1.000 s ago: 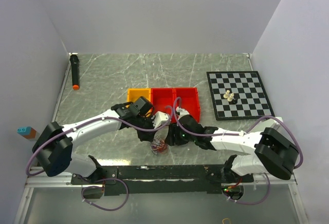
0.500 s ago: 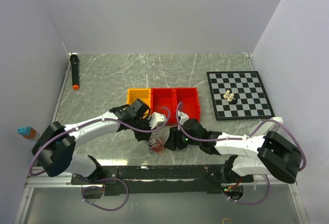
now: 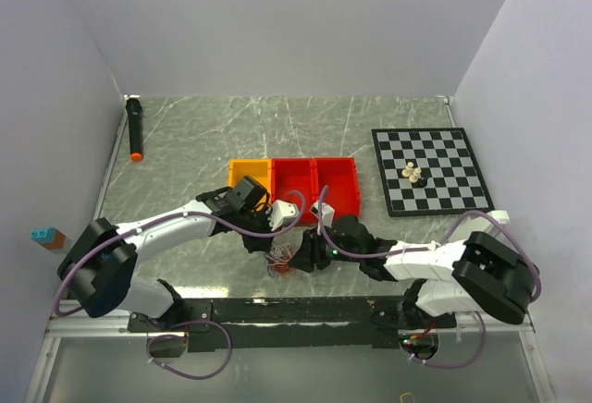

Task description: Untangle the cables

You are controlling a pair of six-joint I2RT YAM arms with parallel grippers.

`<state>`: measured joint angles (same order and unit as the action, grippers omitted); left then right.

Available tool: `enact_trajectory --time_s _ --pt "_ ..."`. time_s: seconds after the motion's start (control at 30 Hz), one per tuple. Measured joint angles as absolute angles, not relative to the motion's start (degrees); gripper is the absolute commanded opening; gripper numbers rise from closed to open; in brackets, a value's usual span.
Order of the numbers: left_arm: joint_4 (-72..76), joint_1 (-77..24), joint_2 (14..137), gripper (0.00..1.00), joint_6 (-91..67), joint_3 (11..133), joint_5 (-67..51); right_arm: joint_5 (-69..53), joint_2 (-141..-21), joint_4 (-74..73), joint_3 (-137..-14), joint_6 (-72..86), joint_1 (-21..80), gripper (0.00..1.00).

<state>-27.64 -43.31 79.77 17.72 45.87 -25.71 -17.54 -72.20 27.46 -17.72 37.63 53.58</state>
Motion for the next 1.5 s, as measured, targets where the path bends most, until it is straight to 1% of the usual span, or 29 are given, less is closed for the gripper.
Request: enact_trajectory --time_s 0.1,0.17,0.23,0.37,0.47,0.53,0.7,0.87,0.97,1.1,1.27,1.5 --pt "-27.62 -43.31 80.01 0.01 17.69 45.87 -25.96 -18.13 -75.00 28.93 -17.82 37.67 53.52 0.37" --pt "-27.64 -43.31 80.27 0.01 17.69 45.87 -26.11 -18.55 -76.62 29.54 -18.00 37.85 53.45 0.32" --pt "-27.66 -43.31 80.49 0.01 17.69 45.89 -26.13 -18.74 -77.45 30.09 -18.02 38.00 53.43 0.29" --pt "-27.68 -43.31 80.51 0.01 17.67 45.91 -26.20 -18.74 -78.17 30.94 -18.31 38.06 53.41 0.28" --pt "-27.66 -43.31 80.51 0.01 17.63 46.00 -26.35 -18.76 -79.07 32.36 -18.87 38.11 53.41 0.25" --pt "-27.70 -43.31 80.53 0.01 17.41 46.00 -26.37 -18.76 -79.96 33.43 -19.18 38.30 53.41 0.16" --pt "-28.03 -43.31 80.62 0.01 17.26 46.35 -26.37 -18.94 -81.52 34.87 -19.59 39.16 53.36 0.00" --pt "-28.75 -43.09 80.62 0.01 17.28 46.65 -26.26 -18.39 -80.73 34.24 -19.49 39.53 53.36 0.00" --pt "-30.30 -42.41 80.62 0.01 17.34 47.90 -26.09 -17.43 -77.23 32.01 -18.98 39.46 53.36 0.00" --pt "-34.20 -39.05 80.25 0.01 18.39 51.68 -26.17 -15.33 -67.66 27.31 -16.95 39.11 53.36 0.00" --pt "-39.16 -32.16 76.93 0.01 20.84 56.80 -26.70 -12.19 -54.39 19.77 -14.24 39.16 53.36 0.00" --pt "-44.64 -29.93 72.53 0.01 23.09 57.25 -26.98 -7.90 -41.78 6.63 -12.58 40.45 53.36 0.00"
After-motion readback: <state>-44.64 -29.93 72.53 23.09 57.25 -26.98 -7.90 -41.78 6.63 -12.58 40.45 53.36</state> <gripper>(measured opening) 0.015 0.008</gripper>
